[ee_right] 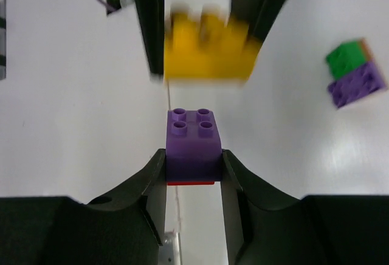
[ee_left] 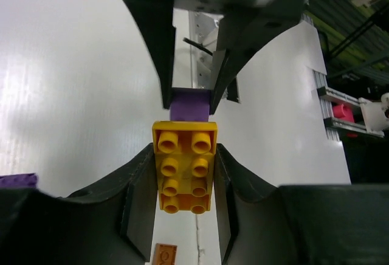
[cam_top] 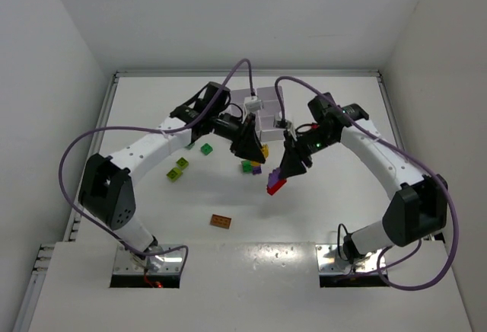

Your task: Sort the legos into containers by color

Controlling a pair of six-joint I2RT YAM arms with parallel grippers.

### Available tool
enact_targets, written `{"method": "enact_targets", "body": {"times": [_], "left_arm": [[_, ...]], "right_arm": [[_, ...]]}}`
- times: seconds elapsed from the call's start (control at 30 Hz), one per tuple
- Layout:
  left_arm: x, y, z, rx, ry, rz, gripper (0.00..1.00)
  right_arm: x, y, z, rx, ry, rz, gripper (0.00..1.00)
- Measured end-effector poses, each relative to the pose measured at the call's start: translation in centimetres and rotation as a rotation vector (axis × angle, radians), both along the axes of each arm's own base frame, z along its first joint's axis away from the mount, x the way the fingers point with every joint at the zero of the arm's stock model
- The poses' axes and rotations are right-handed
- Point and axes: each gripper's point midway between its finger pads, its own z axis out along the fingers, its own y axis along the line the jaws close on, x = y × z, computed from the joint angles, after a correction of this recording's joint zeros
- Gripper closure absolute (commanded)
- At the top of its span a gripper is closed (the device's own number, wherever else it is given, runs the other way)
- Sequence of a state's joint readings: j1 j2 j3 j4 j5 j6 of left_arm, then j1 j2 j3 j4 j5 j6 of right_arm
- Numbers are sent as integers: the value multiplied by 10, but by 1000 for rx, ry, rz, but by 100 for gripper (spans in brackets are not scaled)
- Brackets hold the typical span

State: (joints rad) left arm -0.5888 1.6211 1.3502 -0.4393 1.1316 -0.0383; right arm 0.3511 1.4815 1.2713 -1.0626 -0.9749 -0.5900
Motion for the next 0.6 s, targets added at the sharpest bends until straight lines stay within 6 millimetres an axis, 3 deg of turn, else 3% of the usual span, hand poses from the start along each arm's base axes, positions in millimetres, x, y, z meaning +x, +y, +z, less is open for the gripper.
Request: {"method": "enact_targets", "body": {"times": [0.17, 0.27, 0.33, 0.43, 0.57, 0.6], "left_arm": [[30, 22, 13, -29, -46, 98, 95], [47, 31, 14, -18, -100, 164, 98], [45, 28, 6, 18, -169, 164, 98], [12, 12, -23, 88, -274, 75, 98], [-59, -7, -82, 208, -354, -121, 96], [-68, -11, -93, 232, -369, -155, 95]], "right_arm": [[-17, -29, -39, -101, 90, -43, 100], [-8, -45, -44, -123, 98, -114, 100], [8, -59, -43, -141, 106, -229, 100], [49, -89, -40, -156, 109, -482, 100], [102, -142, -31, -117, 158, -836, 100], [113, -153, -28, -101, 166, -899, 100]]}}
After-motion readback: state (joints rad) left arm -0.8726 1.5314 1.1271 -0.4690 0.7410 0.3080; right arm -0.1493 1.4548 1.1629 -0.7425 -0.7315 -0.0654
